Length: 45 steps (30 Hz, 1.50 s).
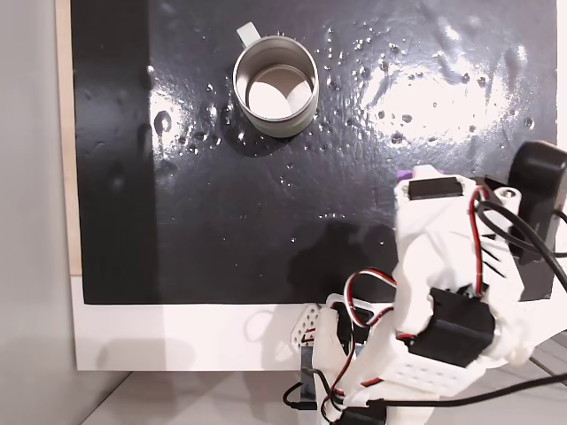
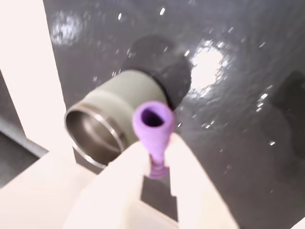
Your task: Grasp a pengrip and put it in the cup.
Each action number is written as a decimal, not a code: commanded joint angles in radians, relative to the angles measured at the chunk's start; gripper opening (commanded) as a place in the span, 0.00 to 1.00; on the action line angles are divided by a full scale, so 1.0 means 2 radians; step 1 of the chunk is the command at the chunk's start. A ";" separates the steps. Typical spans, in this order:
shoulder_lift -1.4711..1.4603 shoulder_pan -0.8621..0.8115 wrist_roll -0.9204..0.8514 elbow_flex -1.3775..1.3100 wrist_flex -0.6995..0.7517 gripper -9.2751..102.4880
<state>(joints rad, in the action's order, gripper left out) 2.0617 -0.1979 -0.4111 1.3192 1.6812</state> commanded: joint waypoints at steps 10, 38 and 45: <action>-0.173 0.141 0.153 -0.214 0.001 0.08; -0.346 0.261 0.236 -0.388 0.002 0.13; -0.332 0.260 0.230 -0.378 0.004 0.39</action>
<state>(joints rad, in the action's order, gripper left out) 1.3530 0.3206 0.0598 0.6013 1.6812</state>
